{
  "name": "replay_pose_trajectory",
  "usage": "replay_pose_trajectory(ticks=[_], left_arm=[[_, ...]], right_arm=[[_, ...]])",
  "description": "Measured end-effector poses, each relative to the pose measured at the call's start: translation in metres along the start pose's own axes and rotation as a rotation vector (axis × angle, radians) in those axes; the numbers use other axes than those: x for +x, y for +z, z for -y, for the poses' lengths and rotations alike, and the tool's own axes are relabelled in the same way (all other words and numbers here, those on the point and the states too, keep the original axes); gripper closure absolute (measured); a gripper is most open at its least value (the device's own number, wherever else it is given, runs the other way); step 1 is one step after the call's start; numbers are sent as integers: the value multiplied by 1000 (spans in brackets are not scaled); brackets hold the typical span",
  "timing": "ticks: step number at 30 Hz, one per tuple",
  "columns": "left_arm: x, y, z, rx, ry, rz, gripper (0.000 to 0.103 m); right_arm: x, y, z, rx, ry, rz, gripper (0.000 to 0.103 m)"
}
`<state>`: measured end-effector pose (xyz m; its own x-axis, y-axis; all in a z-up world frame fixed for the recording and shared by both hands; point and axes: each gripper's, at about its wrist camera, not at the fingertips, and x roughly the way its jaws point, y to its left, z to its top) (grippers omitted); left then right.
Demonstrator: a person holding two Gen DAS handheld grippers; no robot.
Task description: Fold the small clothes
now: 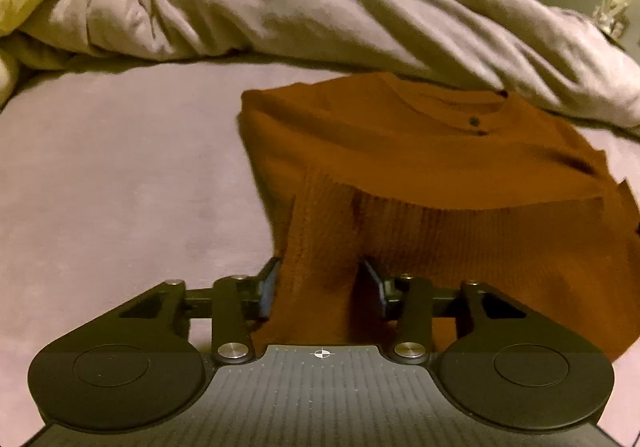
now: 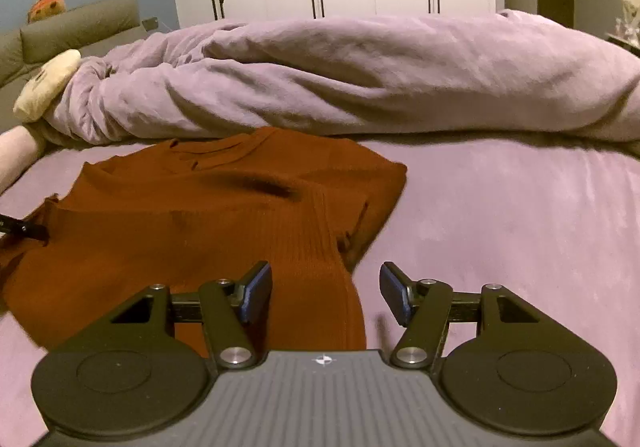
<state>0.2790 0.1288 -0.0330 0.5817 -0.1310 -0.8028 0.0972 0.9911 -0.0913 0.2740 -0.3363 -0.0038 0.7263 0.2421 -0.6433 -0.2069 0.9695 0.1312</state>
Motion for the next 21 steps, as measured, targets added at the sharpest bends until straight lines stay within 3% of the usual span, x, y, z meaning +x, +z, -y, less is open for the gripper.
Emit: replay_pose_trajectory(ticks=[3, 4, 5, 10, 15, 21], left_arm=[[2, 0, -1, -3, 19, -11, 76], [1, 0, -3, -6, 22, -12, 79], [0, 0, -5, -12, 29, -14, 85], [-6, 2, -8, -36, 24, -22, 92], [-9, 4, -3, -48, 26, -31, 92], [-2, 2, 2, -39, 33, -49, 91]], right_arm=[[15, 9, 1, 7, 1, -30, 55], [19, 12, 2, 10, 8, -58, 68], [25, 13, 3, 25, 30, -86, 73], [23, 13, 9, 74, 69, -104, 96], [10, 14, 5, 65, 122, -81, 96], [24, 15, -5, 9, 59, -100, 92]])
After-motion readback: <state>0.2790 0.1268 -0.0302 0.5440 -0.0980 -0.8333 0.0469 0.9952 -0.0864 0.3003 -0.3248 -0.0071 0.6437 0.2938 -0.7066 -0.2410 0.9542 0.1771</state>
